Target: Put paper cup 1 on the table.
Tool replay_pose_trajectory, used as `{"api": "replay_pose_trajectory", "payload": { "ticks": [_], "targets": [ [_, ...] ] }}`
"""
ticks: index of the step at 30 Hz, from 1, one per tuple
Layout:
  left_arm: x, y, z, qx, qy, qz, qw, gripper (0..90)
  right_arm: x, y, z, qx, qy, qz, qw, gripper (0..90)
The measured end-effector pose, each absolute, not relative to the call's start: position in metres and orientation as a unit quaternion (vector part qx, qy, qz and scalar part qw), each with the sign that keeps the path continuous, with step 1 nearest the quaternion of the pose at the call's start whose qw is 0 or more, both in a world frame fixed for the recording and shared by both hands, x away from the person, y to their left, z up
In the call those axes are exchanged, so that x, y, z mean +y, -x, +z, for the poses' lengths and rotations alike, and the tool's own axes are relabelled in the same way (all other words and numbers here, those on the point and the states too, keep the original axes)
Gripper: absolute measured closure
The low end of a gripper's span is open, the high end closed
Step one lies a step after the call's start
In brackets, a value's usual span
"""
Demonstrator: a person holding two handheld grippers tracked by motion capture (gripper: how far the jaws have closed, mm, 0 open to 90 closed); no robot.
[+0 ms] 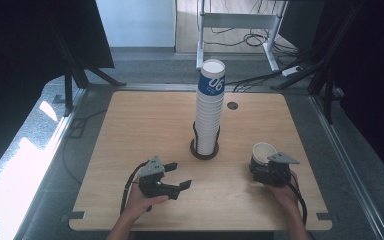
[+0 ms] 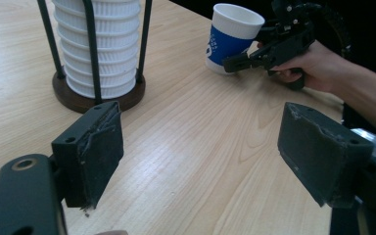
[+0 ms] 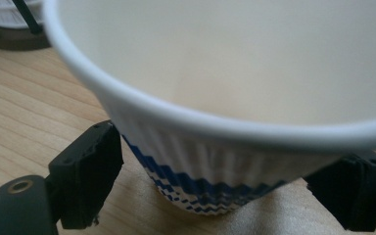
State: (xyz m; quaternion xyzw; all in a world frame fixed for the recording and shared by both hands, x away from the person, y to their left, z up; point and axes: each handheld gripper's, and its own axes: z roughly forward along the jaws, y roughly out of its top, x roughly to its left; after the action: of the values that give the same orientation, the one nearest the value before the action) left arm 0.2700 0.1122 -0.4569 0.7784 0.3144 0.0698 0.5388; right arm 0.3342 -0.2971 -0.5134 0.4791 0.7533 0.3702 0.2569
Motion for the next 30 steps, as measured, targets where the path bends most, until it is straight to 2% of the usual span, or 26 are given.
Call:
{"api": "replay_pose_trajectory", "payload": {
  "ticks": [14, 17, 23, 30],
  "targets": [
    [0.115, -0.27, -0.459, 0.328, -0.788, 0.111, 0.508, 16.3, -0.309, -0.302, -0.49, 0.712, -0.494, 0.426, 0.26, 8.6],
    [0.115, -0.27, -0.46, 0.329, -0.789, 0.113, 0.506, 16.3, -0.313, -0.292, -0.482, 0.708, -0.488, 0.432, 0.272, 8.6],
    [0.118, -0.271, -0.461, 0.342, -0.786, 0.114, 0.502, 17.5, -0.315, -0.278, -0.462, 0.692, -0.455, 0.472, 0.302, 14.6],
    [0.121, -0.271, -0.461, 0.352, -0.784, 0.133, 0.493, 18.5, -0.301, -0.266, -0.445, 0.7, -0.393, 0.523, 0.285, 19.7]
  ]
}}
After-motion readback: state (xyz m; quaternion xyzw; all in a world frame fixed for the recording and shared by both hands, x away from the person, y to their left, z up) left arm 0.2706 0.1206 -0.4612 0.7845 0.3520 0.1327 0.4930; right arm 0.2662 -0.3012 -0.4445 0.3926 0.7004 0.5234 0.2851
